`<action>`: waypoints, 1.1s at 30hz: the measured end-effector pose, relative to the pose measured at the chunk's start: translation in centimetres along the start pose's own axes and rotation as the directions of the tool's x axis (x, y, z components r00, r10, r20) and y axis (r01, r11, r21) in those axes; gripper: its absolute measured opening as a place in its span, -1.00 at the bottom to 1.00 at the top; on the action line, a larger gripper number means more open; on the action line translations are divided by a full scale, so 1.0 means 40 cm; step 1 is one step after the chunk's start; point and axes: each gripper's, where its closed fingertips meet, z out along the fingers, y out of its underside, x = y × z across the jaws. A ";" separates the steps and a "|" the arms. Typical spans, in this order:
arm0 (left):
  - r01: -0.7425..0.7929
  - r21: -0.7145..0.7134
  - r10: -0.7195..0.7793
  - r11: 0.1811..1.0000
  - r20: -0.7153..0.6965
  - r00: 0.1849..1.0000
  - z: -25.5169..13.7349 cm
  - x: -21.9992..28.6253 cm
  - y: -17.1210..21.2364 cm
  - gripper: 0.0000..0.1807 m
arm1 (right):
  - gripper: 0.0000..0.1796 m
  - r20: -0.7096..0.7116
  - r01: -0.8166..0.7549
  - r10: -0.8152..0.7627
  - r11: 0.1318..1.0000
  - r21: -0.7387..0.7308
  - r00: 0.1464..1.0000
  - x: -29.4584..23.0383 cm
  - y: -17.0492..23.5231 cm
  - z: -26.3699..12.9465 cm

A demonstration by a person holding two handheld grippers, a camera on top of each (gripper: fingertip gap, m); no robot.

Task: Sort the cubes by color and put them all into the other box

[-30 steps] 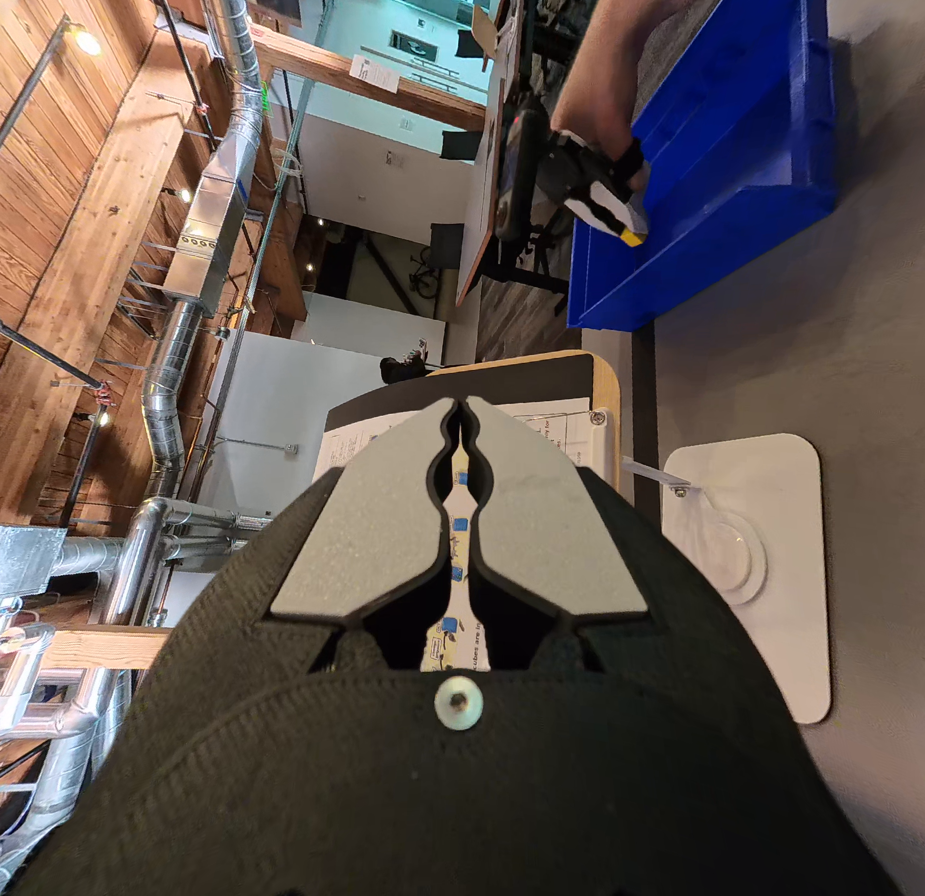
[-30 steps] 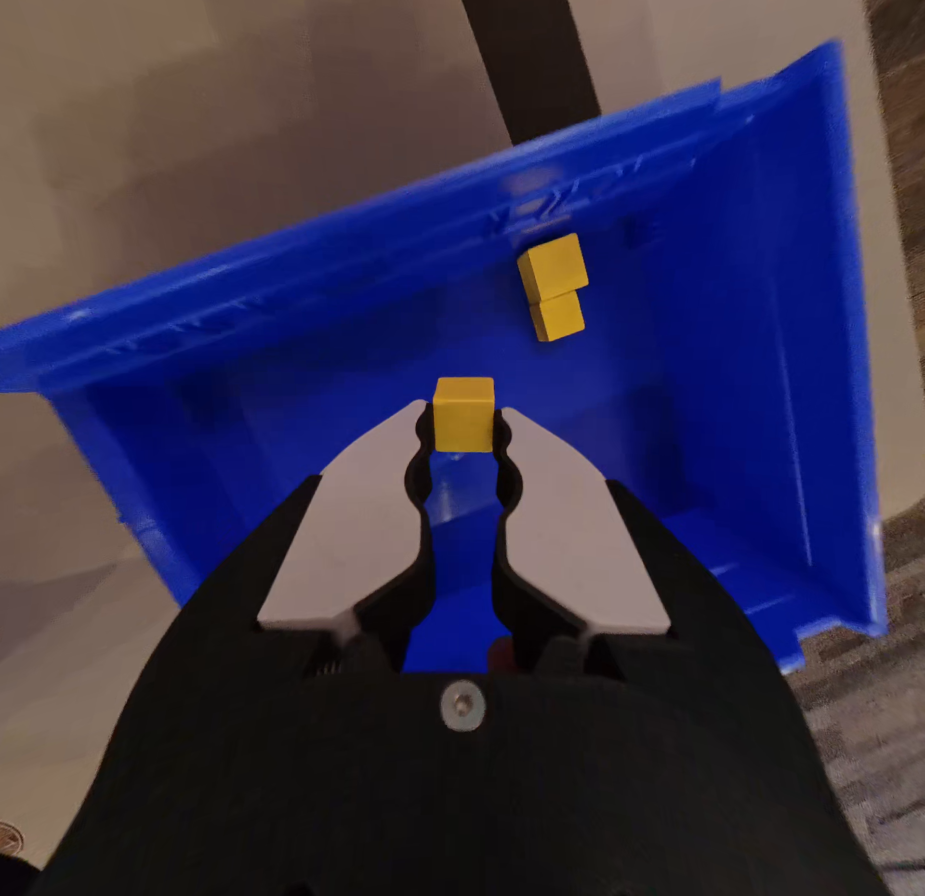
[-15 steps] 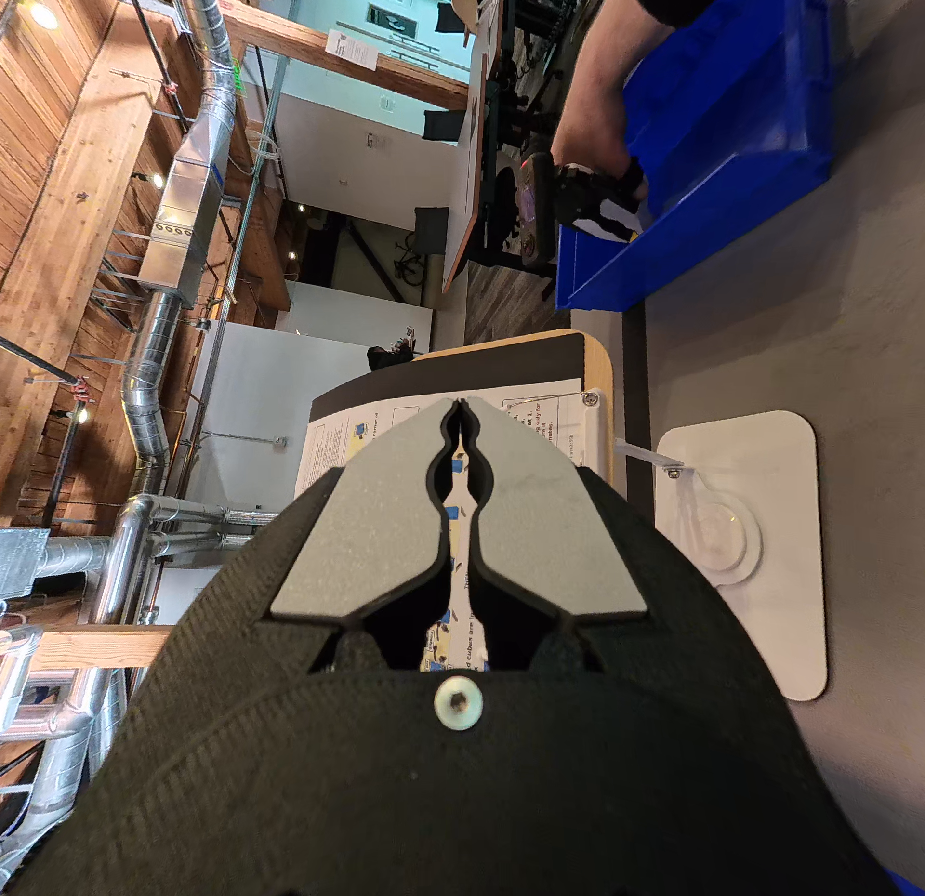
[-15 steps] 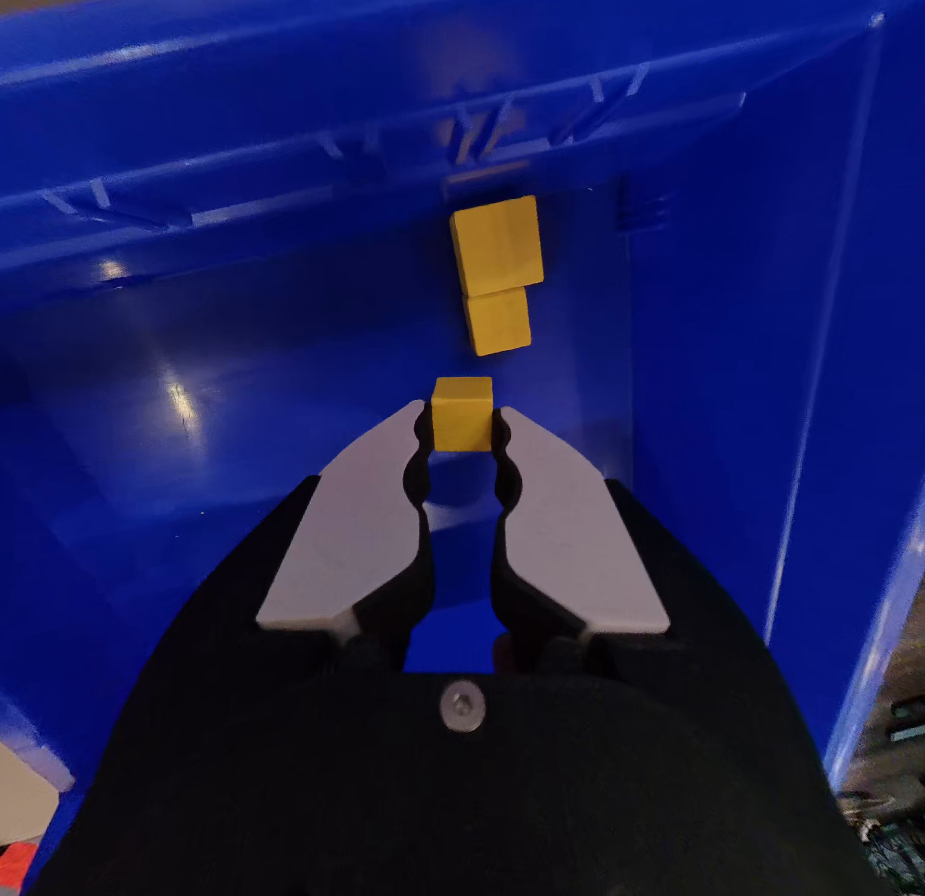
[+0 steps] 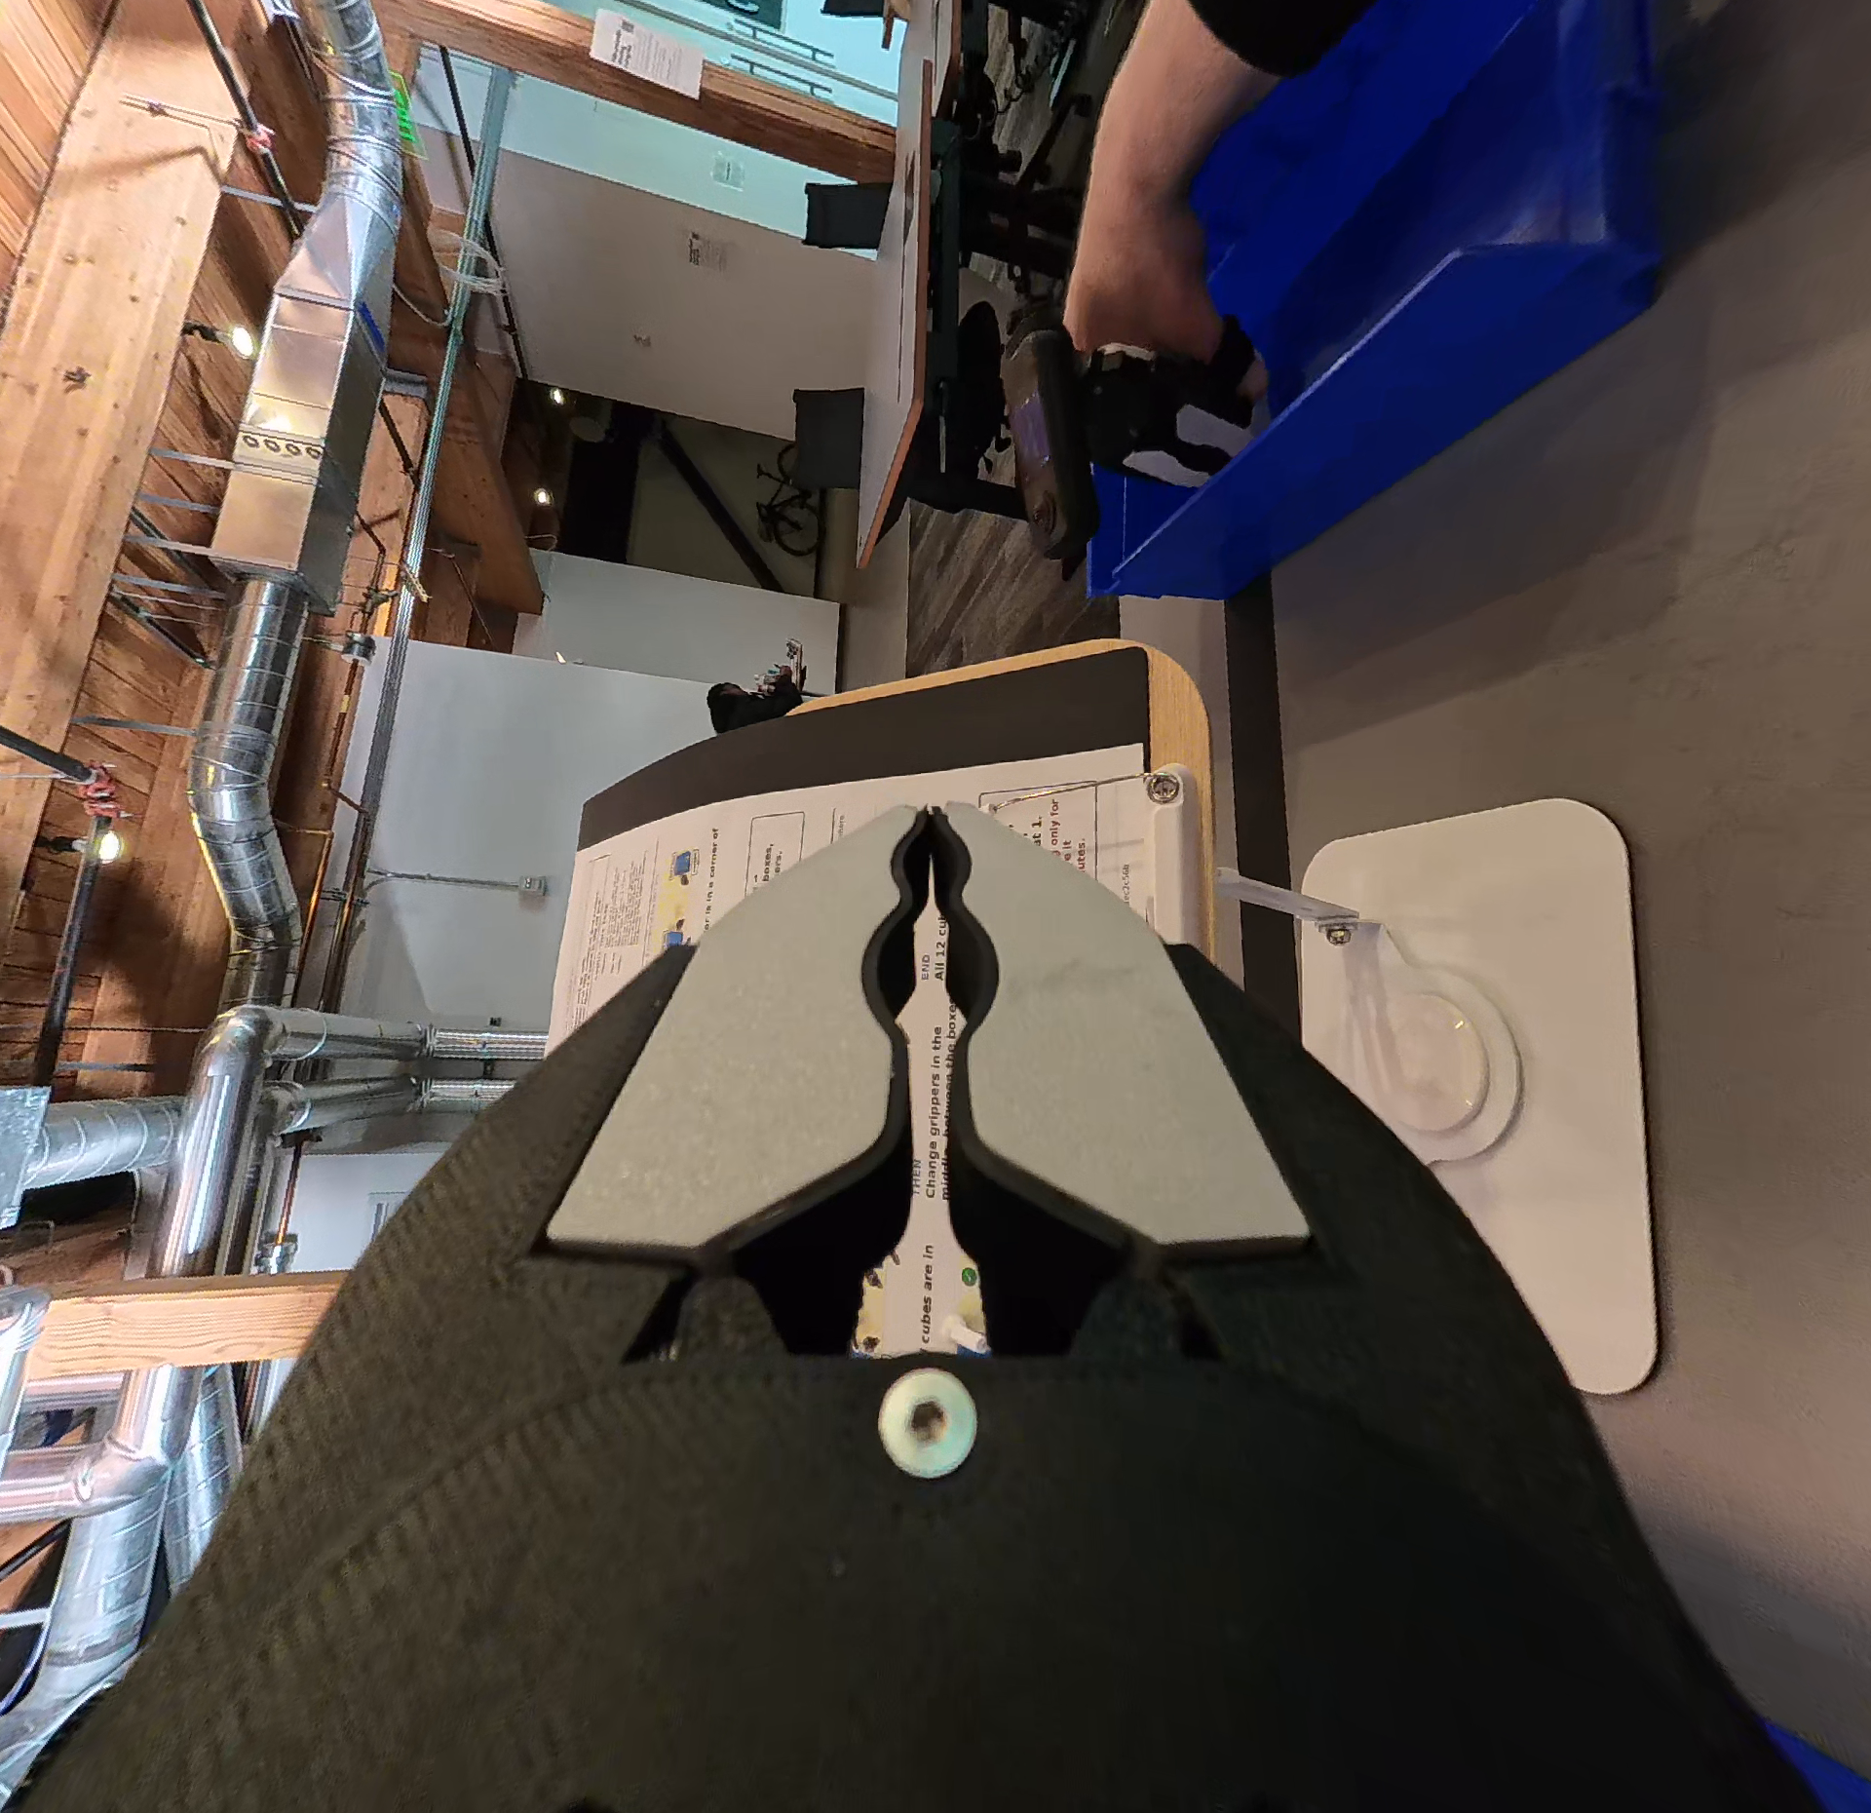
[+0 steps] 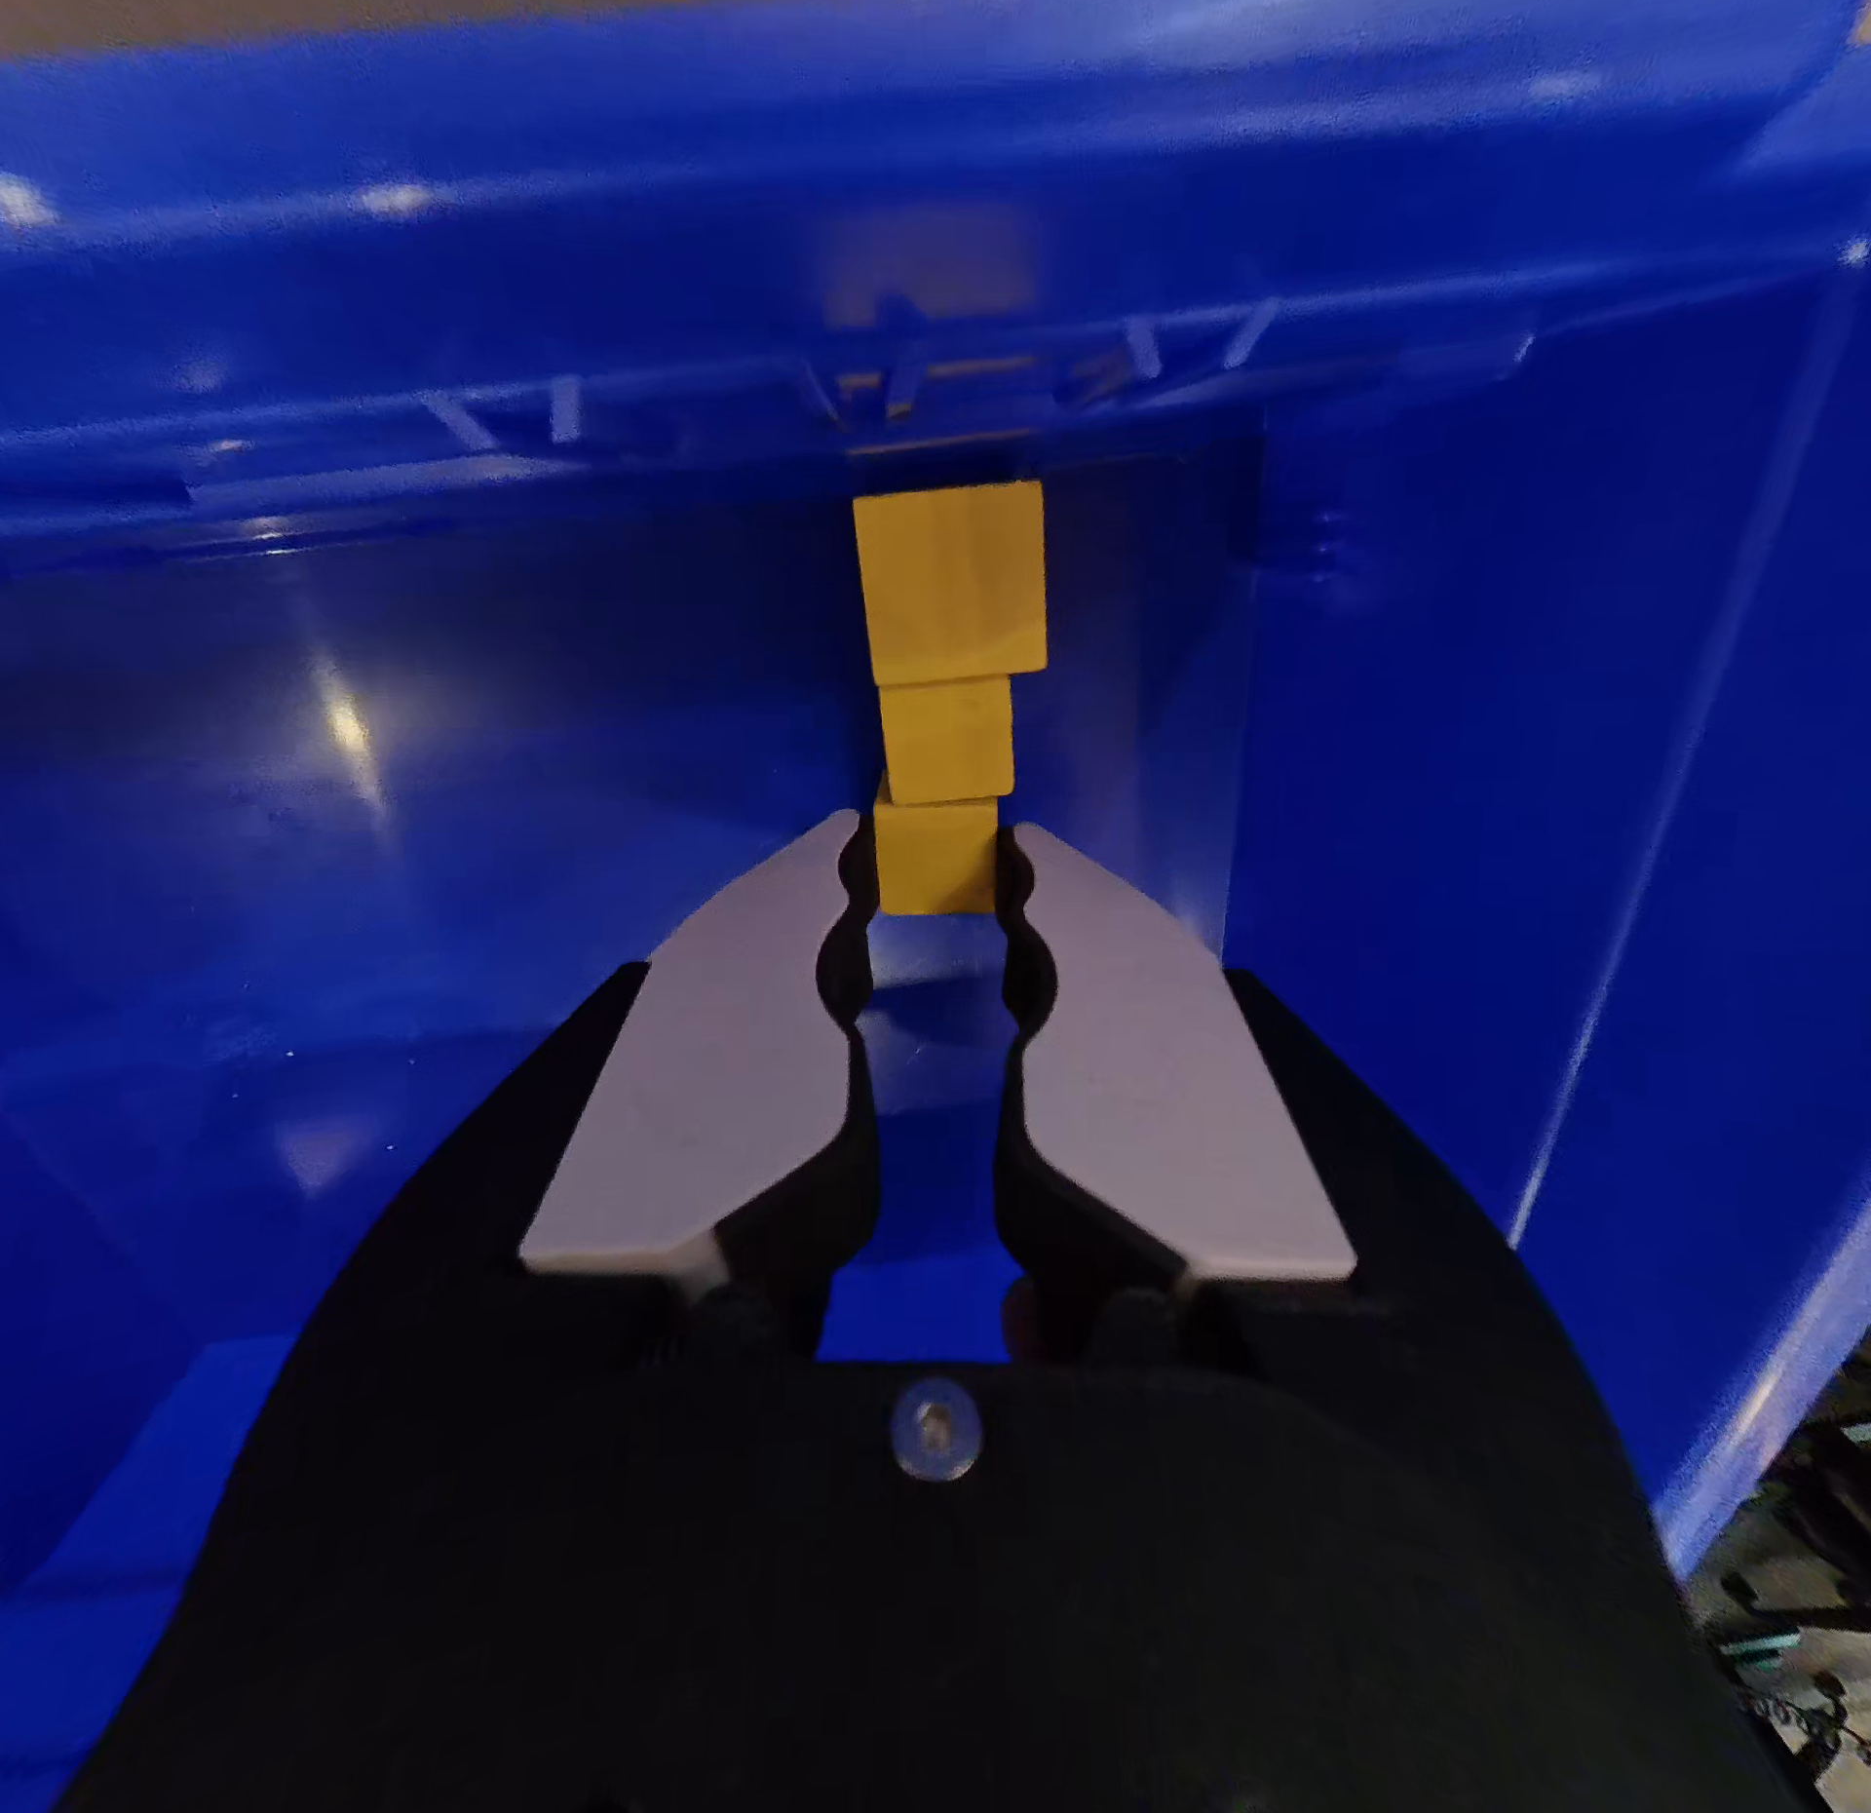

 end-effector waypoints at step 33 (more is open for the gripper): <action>-0.013 -0.025 0.011 1.000 -0.060 0.998 0.015 0.029 0.003 -1.00 | -0.82 -0.025 -0.022 0.020 0.995 -0.093 0.999 0.012 0.051 -0.023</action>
